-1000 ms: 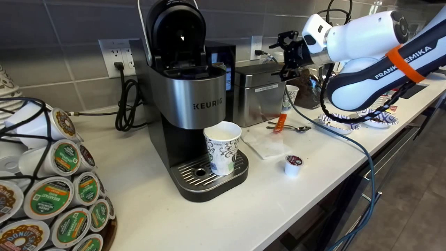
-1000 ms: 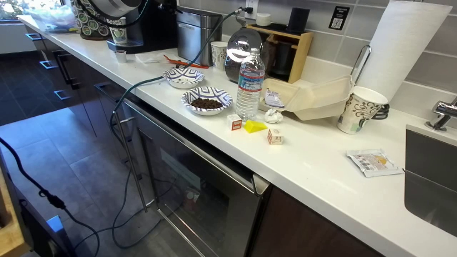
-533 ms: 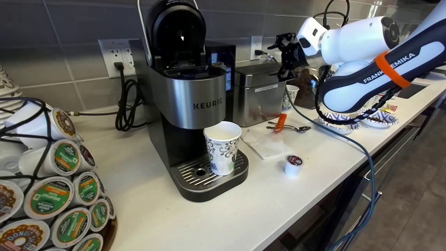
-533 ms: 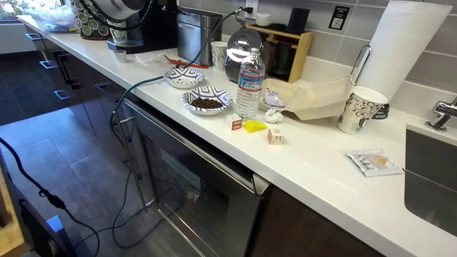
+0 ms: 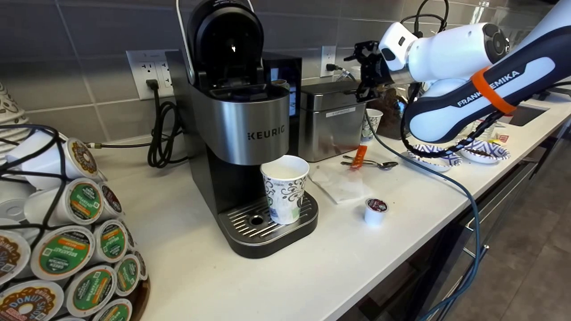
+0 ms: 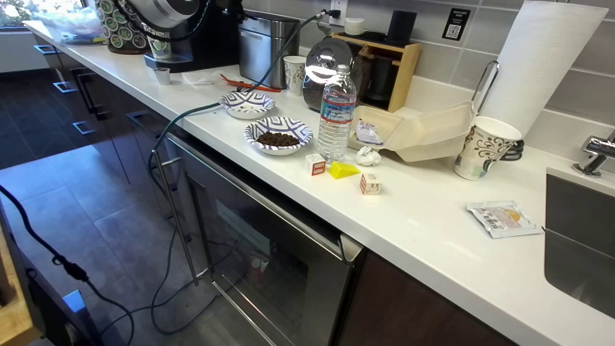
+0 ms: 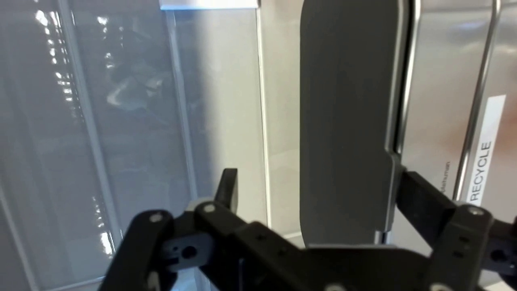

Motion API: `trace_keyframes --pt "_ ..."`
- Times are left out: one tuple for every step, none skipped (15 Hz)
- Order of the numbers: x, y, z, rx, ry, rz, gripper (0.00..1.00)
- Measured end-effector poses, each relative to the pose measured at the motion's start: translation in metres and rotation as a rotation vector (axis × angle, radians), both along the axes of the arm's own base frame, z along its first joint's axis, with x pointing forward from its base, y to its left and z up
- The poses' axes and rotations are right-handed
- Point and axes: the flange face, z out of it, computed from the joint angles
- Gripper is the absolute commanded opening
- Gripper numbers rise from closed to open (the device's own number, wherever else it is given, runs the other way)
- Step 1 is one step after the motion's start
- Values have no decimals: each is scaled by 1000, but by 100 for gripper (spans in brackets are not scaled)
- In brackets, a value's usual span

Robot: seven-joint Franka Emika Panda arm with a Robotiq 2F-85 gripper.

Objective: Open the silver bin

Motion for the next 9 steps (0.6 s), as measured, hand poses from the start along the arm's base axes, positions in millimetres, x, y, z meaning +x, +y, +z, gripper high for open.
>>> trace_keyframes --pt "1 0 1 1 -4 -3 100" --pt "1 -1 4 3 -10 -6 100" --pt "2 -2 8 6 -19 -12 100" --pt "3 -4 14 8 -34 -19 100" --pt "4 -8 21 11 -51 -28 100" --pt "6 -12 30 13 -72 -38 100" --pt "7 -16 38 15 -92 -46 100" --pt "9 -20 47 15 -112 -54 100" --pt "11 -22 55 16 -130 -59 100"
